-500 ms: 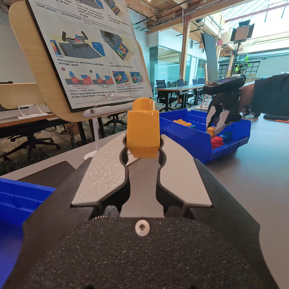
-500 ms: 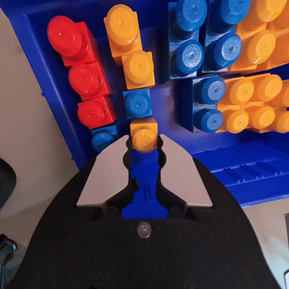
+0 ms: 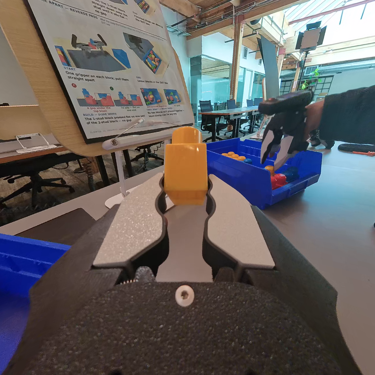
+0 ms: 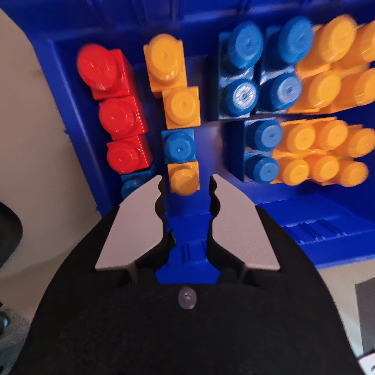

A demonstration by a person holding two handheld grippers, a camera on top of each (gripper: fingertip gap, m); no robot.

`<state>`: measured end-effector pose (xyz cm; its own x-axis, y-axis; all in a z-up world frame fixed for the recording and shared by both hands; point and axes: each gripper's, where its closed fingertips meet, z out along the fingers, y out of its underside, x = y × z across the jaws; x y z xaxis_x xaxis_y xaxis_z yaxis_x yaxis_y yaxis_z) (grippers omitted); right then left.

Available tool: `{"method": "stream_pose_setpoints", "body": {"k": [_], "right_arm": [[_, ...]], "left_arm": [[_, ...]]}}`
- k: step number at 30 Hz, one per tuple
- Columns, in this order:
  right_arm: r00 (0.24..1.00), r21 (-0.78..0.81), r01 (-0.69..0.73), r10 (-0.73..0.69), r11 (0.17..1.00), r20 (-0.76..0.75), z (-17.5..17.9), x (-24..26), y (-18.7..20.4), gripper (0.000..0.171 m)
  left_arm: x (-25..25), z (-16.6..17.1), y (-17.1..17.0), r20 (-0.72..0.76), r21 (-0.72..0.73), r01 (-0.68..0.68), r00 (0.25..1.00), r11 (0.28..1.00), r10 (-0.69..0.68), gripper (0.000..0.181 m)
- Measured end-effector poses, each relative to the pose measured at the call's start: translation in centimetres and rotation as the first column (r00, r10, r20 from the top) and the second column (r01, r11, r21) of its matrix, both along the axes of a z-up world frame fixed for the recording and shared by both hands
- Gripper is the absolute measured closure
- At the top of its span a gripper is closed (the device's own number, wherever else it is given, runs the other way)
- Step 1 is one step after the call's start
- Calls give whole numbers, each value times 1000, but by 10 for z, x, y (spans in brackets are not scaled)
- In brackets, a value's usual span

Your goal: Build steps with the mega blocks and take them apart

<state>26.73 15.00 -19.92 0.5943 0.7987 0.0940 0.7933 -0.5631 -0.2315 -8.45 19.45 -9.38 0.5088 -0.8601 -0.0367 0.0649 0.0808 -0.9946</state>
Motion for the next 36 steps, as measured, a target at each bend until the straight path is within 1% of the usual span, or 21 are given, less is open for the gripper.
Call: {"method": "stream_pose_setpoints", "body": {"k": [1, 4, 7, 9, 12, 16, 18, 24, 28, 30, 36], "right_arm": [[1000, 38, 0, 1, 999, -23, 11, -5, 3, 129], [988, 194, -11, 41, 981, -151, 54, -35, 16, 130], [943, 343, -48, 156, 938, -295, 97, -82, 19, 132], [902, 404, -94, 250, 910, -353, 116, -115, 13, 133], [839, 448, -191, 382, 873, -388, 131, -163, -2, 133], [740, 459, -318, 520, 830, -427, 141, -216, -25, 133], [713, 462, -357, 557, 811, -426, 142, -235, -30, 133], [690, 426, -434, 597, 794, -409, 130, -268, -33, 133], [673, 397, -462, 605, 793, -426, 121, -281, -35, 134], [664, 381, -476, 608, 792, -435, 117, -284, -38, 141], [659, 371, -478, 605, 796, -448, 118, -285, -39, 142]], "left_arm": [[0, 0, 0, 1, 0, 1, 1000, 1000, -1, 145], [1, 1, -2, 5, -1, 10, 1000, 1000, -10, 144], [5, 1, -6, 3, 2, 37, 999, 999, -37, 144], [10, 1, -12, 3, 5, 76, 997, 997, -76, 144], [18, 3, -24, 7, 12, 145, 989, 989, -146, 144], [32, 3, -40, -15, 33, 216, 976, 976, -215, 145], [40, 2, -48, -27, 35, 248, 969, 968, -247, 145], [61, -4, -71, -69, 44, 332, 942, 942, -328, 145], [68, -7, -78, -86, 45, 359, 931, 932, -354, 145], [70, -9, -79, -100, 46, 359, 930, 932, -354, 145], [70, -9, -80, -96, 45, 368, 927, 929, -362, 145]]}}
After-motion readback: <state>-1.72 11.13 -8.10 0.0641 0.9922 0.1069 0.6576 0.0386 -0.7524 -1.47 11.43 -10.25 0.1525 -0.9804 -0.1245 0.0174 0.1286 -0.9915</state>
